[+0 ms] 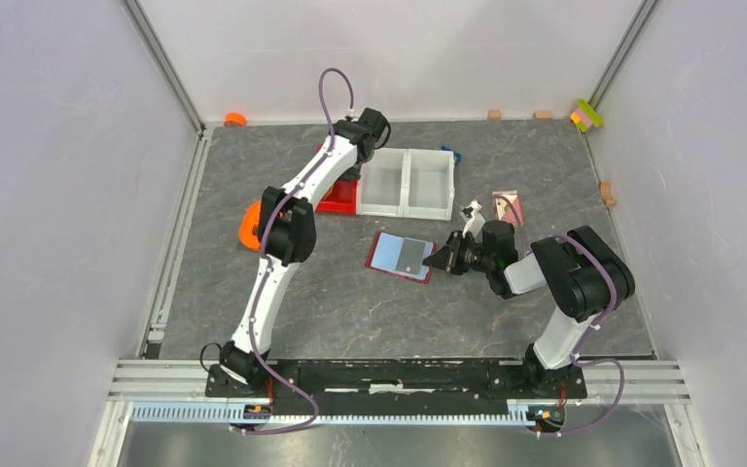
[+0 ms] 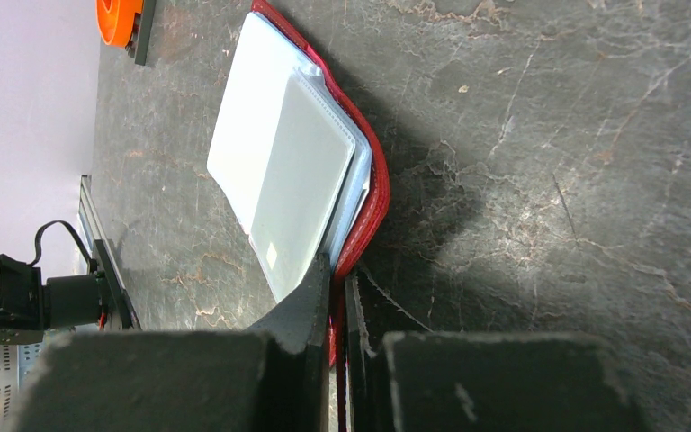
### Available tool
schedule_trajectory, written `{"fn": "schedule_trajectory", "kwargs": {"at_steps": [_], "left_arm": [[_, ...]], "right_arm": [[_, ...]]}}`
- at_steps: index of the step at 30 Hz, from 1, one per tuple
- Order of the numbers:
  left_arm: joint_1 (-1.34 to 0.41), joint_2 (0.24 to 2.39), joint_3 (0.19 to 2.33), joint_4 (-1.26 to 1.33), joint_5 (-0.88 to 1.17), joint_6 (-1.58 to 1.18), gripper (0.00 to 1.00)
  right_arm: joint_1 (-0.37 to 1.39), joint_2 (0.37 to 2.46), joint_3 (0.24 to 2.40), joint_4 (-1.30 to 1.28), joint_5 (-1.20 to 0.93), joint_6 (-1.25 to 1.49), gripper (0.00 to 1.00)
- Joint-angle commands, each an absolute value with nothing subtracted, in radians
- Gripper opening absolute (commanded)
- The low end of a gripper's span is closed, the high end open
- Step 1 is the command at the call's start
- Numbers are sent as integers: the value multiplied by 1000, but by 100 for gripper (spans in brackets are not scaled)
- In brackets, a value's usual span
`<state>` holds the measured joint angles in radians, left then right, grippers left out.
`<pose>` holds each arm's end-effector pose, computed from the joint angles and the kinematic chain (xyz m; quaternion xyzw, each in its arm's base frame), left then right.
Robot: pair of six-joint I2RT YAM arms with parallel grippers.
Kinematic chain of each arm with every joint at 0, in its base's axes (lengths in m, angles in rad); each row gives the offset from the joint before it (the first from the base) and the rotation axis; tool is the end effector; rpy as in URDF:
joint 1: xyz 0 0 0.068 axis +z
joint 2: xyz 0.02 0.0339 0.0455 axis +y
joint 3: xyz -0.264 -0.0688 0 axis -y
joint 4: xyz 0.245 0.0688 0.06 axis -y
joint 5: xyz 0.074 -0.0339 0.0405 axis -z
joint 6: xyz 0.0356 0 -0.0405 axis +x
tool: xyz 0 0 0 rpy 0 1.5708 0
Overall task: Take the credit cards out of the card holder
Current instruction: Place the credit card in the storage box.
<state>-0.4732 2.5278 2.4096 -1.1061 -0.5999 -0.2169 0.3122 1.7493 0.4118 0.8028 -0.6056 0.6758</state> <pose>0.4732 -0.2197 0.1990 0.0697 0.9398 0.2182 0.2534 0.2514 0.1024 0.0962 0.0047 0.8423 0.4522 0.2933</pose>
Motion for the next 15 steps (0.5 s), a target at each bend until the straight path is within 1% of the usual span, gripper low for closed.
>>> {"fn": "schedule_trajectory", "kwargs": {"at_steps": [1,2,5,11,13,15], "left_arm": [[-474,2504,2456,-1106,-561,-210,35],[-474,2491,2455,-1106,-533,-216,41],[-474,2454,2449,-1106,-490,-234,44],[-474,2342,2397,-1104,-426,-276,44],[-475,2284,2343,-1098,-394,-300,43],[-479,2183,2227,-1052,-358,-316,43]], "right_arm": [[314,1762,416,807,-586,654,0],[314,1762,418,804,-586,653,0],[314,1760,417,802,-584,650,0],[314,1757,418,796,-584,644,0],[314,1754,420,795,-583,642,0],[314,1751,419,795,-584,639,0]]}}
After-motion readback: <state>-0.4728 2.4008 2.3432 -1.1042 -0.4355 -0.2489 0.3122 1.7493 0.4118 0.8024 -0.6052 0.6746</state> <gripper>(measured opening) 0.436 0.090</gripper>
